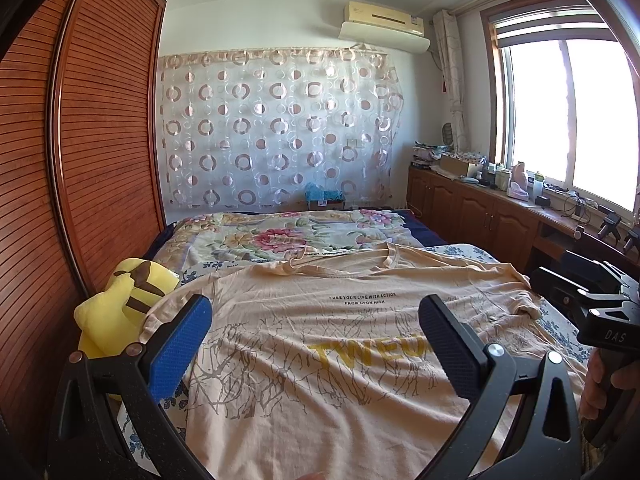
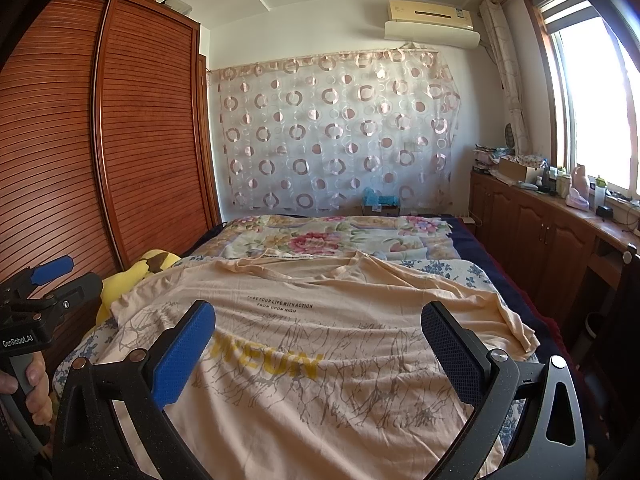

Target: Fold small clothes

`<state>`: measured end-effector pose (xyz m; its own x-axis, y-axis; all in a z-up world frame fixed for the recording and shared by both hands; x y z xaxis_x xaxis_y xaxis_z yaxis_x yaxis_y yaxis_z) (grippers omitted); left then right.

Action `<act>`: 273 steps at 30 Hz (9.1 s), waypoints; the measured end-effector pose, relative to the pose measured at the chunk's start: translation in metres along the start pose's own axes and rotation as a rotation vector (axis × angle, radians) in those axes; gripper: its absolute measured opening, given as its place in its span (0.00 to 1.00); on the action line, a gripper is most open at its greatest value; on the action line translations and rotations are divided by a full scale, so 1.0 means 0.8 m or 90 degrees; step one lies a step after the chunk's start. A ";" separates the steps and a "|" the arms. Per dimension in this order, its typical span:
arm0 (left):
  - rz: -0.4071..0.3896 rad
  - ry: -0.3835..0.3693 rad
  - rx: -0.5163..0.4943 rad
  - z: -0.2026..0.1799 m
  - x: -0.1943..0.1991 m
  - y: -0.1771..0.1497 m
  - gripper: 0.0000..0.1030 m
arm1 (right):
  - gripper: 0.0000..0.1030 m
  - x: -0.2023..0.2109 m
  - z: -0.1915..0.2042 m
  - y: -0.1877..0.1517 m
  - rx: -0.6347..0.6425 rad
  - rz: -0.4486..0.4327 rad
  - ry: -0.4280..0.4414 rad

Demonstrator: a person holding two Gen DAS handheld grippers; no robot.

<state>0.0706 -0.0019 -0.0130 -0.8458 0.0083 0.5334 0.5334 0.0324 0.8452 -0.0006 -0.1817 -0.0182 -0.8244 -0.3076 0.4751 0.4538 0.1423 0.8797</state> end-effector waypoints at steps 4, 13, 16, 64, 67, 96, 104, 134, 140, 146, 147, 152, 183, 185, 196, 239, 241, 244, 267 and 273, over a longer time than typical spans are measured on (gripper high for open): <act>0.000 0.000 0.000 0.000 0.001 0.001 1.00 | 1.00 0.000 0.000 0.000 0.000 0.000 -0.001; -0.001 0.000 -0.001 0.002 0.000 -0.001 1.00 | 1.00 0.001 0.000 0.000 0.001 -0.001 0.002; -0.002 0.001 -0.002 0.002 0.000 -0.003 1.00 | 1.00 0.001 0.000 0.000 0.001 -0.001 0.003; 0.281 0.000 0.112 0.253 -0.145 -0.076 0.71 | 0.99 -0.111 0.003 -0.016 0.070 0.201 0.100; 0.310 -0.006 0.129 0.264 -0.166 -0.078 0.63 | 0.99 -0.110 0.006 -0.016 0.075 0.209 0.102; 0.249 -0.059 -0.060 0.141 -0.150 0.021 0.05 | 0.99 -0.112 0.016 -0.017 0.074 0.198 0.133; 0.216 -0.097 -0.086 0.116 -0.104 0.009 0.30 | 0.99 -0.112 0.018 -0.020 0.073 0.200 0.135; 0.341 -0.022 -0.019 0.200 -0.179 -0.111 0.80 | 0.73 -0.176 0.125 0.082 0.221 0.189 0.223; 0.341 -0.024 -0.017 0.200 -0.180 -0.111 0.80 | 0.62 -0.248 0.190 0.080 0.244 0.252 0.282; 0.341 -0.024 -0.017 0.200 -0.180 -0.111 0.80 | 0.50 -0.307 0.236 0.081 0.268 0.290 0.328; 0.341 -0.024 -0.017 0.200 -0.180 -0.111 0.80 | 0.50 -0.314 0.237 0.084 0.268 0.294 0.335; 0.340 -0.025 -0.017 0.200 -0.180 -0.111 0.80 | 0.40 -0.346 0.248 0.083 0.260 0.326 0.349; 0.248 -0.124 0.029 0.161 -0.136 -0.067 0.62 | 0.46 -0.360 0.111 0.098 0.154 0.266 0.162; 0.251 -0.132 0.026 0.150 -0.142 -0.062 0.48 | 0.46 -0.351 0.111 0.095 0.155 0.272 0.185; 0.269 -0.134 0.017 0.131 -0.174 -0.067 0.09 | 0.03 -0.360 0.110 0.086 0.207 0.295 0.191; 0.301 -0.101 -0.044 0.060 -0.180 -0.075 0.77 | 0.48 -0.249 -0.033 0.035 0.135 0.314 0.037; 0.314 -0.101 -0.046 0.053 -0.190 -0.078 0.77 | 0.48 -0.247 -0.047 0.030 0.126 0.325 0.027; 0.320 -0.101 -0.041 0.044 -0.197 -0.080 0.77 | 0.48 -0.241 -0.061 0.025 0.118 0.332 0.014; 0.348 -0.070 -0.092 0.013 -0.219 -0.089 0.90 | 0.78 -0.207 -0.127 0.026 0.054 0.291 0.002; 0.348 -0.070 -0.093 0.013 -0.219 -0.089 0.90 | 0.78 -0.158 -0.245 0.011 -0.017 0.278 -0.086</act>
<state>0.1807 0.0047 -0.1670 -0.4380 0.0897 0.8945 0.8830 -0.1438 0.4468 0.1741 -0.3256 -0.0747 -0.5898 -0.0988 0.8015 0.7756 0.2073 0.5963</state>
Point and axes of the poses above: each gripper's, at about its wrist camera, not at the fingertips, and x roughly against the way its jaws point, z to its left, y to its top, the point moved 8 cm from there along -x, roughly the way its jaws point, and after that the axes turned 11 degrees about z, right-handed, at the moved point
